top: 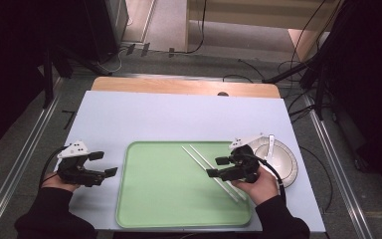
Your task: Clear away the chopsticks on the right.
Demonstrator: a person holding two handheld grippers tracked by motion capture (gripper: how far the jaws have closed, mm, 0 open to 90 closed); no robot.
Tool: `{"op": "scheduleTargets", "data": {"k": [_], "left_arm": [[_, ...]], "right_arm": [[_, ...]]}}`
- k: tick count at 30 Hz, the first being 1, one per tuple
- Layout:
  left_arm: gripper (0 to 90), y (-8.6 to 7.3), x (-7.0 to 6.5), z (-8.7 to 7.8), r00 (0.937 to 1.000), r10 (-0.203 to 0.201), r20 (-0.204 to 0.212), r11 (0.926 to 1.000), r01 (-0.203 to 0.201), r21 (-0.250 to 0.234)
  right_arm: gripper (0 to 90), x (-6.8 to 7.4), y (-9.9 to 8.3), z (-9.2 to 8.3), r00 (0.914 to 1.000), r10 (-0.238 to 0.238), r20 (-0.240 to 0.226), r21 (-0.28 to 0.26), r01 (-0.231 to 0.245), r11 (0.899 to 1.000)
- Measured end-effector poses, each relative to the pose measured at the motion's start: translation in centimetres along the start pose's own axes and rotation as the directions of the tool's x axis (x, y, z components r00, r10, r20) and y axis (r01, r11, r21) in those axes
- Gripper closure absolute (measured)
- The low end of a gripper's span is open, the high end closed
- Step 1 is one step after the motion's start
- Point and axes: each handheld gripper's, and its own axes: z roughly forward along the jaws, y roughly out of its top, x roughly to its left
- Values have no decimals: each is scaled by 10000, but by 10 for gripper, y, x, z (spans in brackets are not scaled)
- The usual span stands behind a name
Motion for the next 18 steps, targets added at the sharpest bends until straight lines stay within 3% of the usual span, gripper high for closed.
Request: {"op": "scheduleTargets", "data": {"k": [8,18], "left_arm": [[174,1,-3,2,9997,182,152,9998,-183,61],[174,0,-3,2,9998,151,138,9999,-151,7]], "right_arm": [[365,-1,17,15,9997,-200,127,108,199,9997],[370,-2,37,36,9999,-8,-108,10,8,10000]]}}
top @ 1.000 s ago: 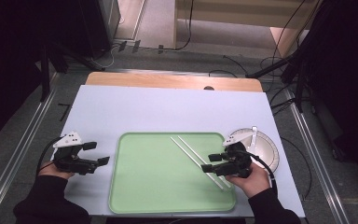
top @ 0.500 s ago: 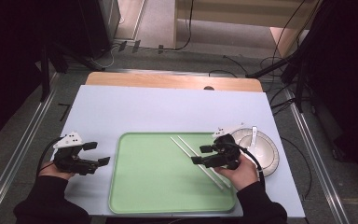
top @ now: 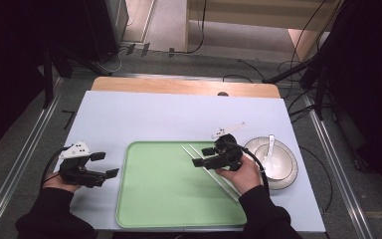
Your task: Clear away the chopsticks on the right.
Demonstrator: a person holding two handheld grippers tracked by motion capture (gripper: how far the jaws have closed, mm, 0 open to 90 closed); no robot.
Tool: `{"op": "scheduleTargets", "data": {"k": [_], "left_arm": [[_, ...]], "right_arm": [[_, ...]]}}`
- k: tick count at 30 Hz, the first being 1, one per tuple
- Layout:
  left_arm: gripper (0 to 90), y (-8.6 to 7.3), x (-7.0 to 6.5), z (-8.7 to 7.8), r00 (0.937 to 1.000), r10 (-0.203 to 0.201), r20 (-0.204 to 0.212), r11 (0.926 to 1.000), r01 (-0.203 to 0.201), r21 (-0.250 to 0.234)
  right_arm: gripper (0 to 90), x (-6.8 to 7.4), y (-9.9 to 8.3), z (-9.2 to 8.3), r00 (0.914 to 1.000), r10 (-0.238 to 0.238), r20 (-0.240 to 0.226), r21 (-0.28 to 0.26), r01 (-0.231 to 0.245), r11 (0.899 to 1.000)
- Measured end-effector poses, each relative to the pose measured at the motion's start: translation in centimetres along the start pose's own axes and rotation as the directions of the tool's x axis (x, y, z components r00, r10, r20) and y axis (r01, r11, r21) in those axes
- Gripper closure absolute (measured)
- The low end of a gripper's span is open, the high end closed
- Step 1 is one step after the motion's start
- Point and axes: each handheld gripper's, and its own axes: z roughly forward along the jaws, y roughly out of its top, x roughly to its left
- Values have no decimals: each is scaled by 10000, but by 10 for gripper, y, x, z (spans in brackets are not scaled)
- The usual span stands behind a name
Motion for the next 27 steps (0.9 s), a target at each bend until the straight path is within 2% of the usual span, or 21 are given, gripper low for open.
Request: {"op": "scheduleTargets", "data": {"k": [9,12,18,19,20,27], "left_arm": [[174,-1,2,-1,10000,-8,-40,10000,8,-9],[174,-1,2,-1,10000,-15,-56,10000,15,-22],[174,-1,2,-1,9998,63,-179,10000,-61,77],[175,-1,2,-1,9998,63,-179,10000,-61,77],[174,-1,2,0,9998,60,-183,10000,-58,79],[175,-1,2,0,9998,96,-199,9999,-94,106]], "right_arm": [[408,-2,16,21,9999,23,119,121,-25,9999],[490,-3,19,29,9996,48,261,150,-52,9999],[821,-3,29,45,9989,307,345,538,-325,9980],[821,-3,29,45,9989,307,345,538,-325,9980],[894,-3,32,52,9989,278,389,718,-305,9969],[900,-4,39,73,9985,432,340,894,-461,9949]]}}
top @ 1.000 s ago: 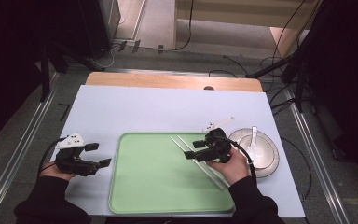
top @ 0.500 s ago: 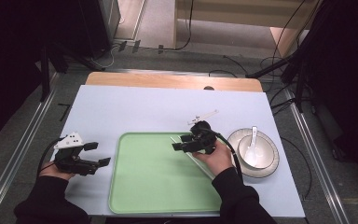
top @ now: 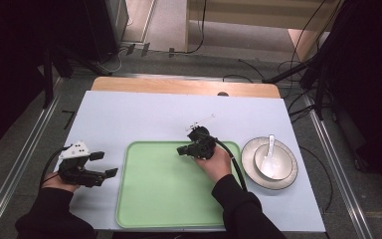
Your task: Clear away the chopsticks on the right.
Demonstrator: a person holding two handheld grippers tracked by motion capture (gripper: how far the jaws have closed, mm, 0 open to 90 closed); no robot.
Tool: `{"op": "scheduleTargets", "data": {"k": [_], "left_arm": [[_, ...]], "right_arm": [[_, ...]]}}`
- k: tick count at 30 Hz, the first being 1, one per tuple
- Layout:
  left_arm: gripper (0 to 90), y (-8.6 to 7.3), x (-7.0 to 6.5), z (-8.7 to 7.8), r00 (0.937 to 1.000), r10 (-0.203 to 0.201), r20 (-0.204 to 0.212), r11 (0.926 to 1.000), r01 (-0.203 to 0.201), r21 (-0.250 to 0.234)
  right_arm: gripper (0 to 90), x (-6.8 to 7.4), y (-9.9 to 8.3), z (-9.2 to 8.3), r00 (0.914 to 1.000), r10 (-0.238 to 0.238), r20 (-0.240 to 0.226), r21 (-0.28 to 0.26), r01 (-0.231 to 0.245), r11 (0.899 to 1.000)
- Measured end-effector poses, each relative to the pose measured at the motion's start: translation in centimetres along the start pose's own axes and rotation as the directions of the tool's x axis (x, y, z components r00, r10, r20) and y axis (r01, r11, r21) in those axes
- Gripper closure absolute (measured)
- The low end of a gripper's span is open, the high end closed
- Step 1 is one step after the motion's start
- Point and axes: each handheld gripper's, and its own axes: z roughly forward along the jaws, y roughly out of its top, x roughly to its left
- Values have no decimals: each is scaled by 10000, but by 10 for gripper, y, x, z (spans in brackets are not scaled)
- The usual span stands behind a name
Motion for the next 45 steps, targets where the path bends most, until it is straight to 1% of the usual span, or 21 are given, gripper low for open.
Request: {"op": "scheduleTargets", "data": {"k": [1,2,3,4,5,10,11,12,13,14,15,18,22,25,26,31,34,35,38,42,45], "left_arm": [[174,0,-1,0,10000,20,-4,10000,-20,19],[174,0,-1,0,10000,20,-4,10000,-20,19],[175,0,-1,0,10000,29,-49,10000,-29,40],[175,0,-1,0,10000,46,-1,10000,-46,36],[174,0,-1,0,10000,27,17,10000,-27,-9],[175,1,-1,0,10000,51,22,10000,-51,43],[175,1,-1,0,10000,51,22,10000,-51,43],[174,0,-1,0,10000,50,69,10000,-50,-19],[174,0,-1,-1,10000,57,81,10000,-56,-20],[174,1,-2,-1,9999,50,93,10000,-50,-22],[174,1,-2,-1,10000,49,72,10000,-49,-35],[174,0,-1,-1,10000,25,64,10000,-25,-37],[175,0,-2,-1,10000,34,67,10000,-33,-30],[174,0,-2,-1,10000,33,85,10000,-33,-12],[174,0,-2,-1,9999,45,93,10000,-45,-7],[174,0,-1,-1,10000,46,70,10000,-46,-32],[174,0,-2,-1,9999,39,111,10000,-39,0],[175,1,-3,0,9999,83,57,9999,-83,65],[174,1,-3,0,9999,111,79,9999,-112,59],[175,0,-3,0,9999,83,69,9999,-83,62],[174,1,-4,1,9999,121,79,9999,-122,98]], "right_arm": [[900,0,3,4,9998,194,-1,154,-194,9997],[900,0,3,4,9998,194,-1,154,-194,9997],[900,2,6,8,9998,42,188,302,-48,9995],[900,2,6,8,9998,42,188,302,-48,9995],[900,3,9,12,9995,3,310,344,-14,9994],[900,-2,11,18,9983,184,548,417,-207,9989],[900,-2,11,18,9983,184,548,417,-207,9989],[900,-5,12,18,9981,373,482,338,-390,9987],[900,-6,12,18,9982,378,476,286,-391,9988],[900,-7,12,17,9974,468,557,285,-484,9984],[900,-9,12,17,9972,438,613,248,-454,9987],[900,-12,11,14,9948,682,755,185,-698,9974],[900,-17,8,9,9927,767,934,147,-784,9968],[900,-20,5,7,9915,924,920,51,-933,9956],[900,-22,2,4,9904,1062,886,-33,-1064,9943],[900,-26,-3,-1,9875,1190,1036,-139,-1182,9929],[900,-29,-6,-4,9868,1273,1001,-205,-1259,9918],[900,-32,-8,-6,9843,1483,956,-220,-1468,9889],[900,-35,-12,-10,9834,1516,993,-265,-1497,9884],[900,-40,-17,-15,9794,1759,992,-424,-1724,9841],[900,-43,-22,-17,9764,1965,895,-591,-1918,9797]]}}
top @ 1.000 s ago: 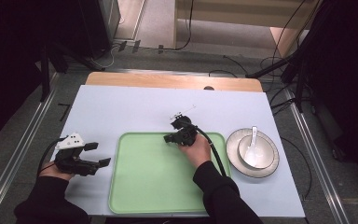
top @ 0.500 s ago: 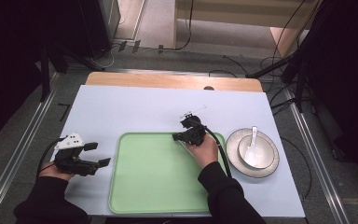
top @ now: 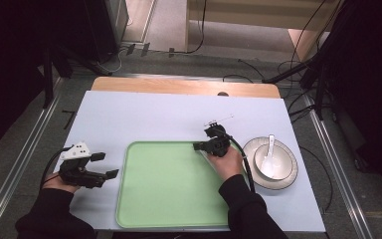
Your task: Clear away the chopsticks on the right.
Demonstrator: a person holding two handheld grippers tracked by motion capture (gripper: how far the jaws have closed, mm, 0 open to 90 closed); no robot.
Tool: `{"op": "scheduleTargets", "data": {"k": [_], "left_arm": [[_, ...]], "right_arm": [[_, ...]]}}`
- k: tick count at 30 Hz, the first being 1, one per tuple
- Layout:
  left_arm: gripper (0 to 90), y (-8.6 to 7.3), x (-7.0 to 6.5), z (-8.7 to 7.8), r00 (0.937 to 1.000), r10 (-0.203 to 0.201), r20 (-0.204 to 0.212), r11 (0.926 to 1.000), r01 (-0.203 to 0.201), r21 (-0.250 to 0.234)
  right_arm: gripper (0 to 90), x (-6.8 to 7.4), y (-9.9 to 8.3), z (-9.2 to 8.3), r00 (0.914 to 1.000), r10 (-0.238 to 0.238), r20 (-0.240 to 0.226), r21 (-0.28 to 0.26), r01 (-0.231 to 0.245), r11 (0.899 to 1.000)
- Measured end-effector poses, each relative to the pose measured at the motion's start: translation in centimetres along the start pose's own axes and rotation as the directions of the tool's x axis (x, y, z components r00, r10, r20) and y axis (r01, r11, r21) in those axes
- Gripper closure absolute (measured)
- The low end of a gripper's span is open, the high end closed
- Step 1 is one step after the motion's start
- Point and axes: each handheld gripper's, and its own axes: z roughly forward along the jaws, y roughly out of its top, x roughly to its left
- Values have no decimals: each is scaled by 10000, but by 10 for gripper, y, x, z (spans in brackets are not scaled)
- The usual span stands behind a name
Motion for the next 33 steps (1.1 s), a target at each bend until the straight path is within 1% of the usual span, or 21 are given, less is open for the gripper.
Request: {"op": "scheduleTargets", "data": {"k": [2,4,7,10,11,14,15,19,20,23,28,30,31,33], "left_arm": [[174,0,0,0,10000,4,62,10000,-4,-20],[175,0,0,0,10000,-12,32,10000,13,-37],[174,0,0,0,10000,-33,5,10000,33,-2],[175,0,0,0,10000,18,74,10000,-18,-7],[174,0,0,1,10000,39,60,10000,-39,11],[175,0,0,1,10000,34,85,10000,-34,3],[175,0,0,1,10000,30,72,10000,-30,7],[174,0,0,1,10000,25,83,10000,-26,28],[174,0,0,1,9999,8,119,10000,-8,41],[175,0,0,1,10000,25,93,10000,-25,10],[175,0,0,1,10000,19,76,10000,-19,25],[174,0,0,1,10000,34,84,10000,-34,11],[175,0,0,1,10000,34,76,10000,-34,19],[175,0,0,1,10000,26,74,10000,-26,13]], "right_arm": [[900,-2,-2,-2,10000,56,76,-32,-56,10000],[900,-3,-2,-3,9999,77,89,-46,-77,10000],[900,-7,-6,-8,9994,250,227,-99,-248,9996],[900,-10,-9,-11,9991,288,297,-178,-282,9994],[900,-13,-12,-13,9991,273,310,-278,-264,9993],[900,-16,-14,-16,9986,380,379,-355,-367,9987],[900,-18,-16,-19,9978,492,449,-368,-476,9982],[893,-21,-19,-22,9969,604,512,-420,-583,9974],[894,-23,-21,-24,9961,656,587,-467,-629,9969],[895,-25,-23,-26,9935,916,682,-579,-877,9945],[895,-26,-27,-30,9915,1023,802,-592,-977,9935],[900,-25,-31,-32,9892,1114,953,-646,-1056,9923],[900,-25,-32,-33,9887,1085,1030,-652,-1021,9926],[900,-25,-35,-34,9883,1147,1006,-743,-1075,9914]]}}
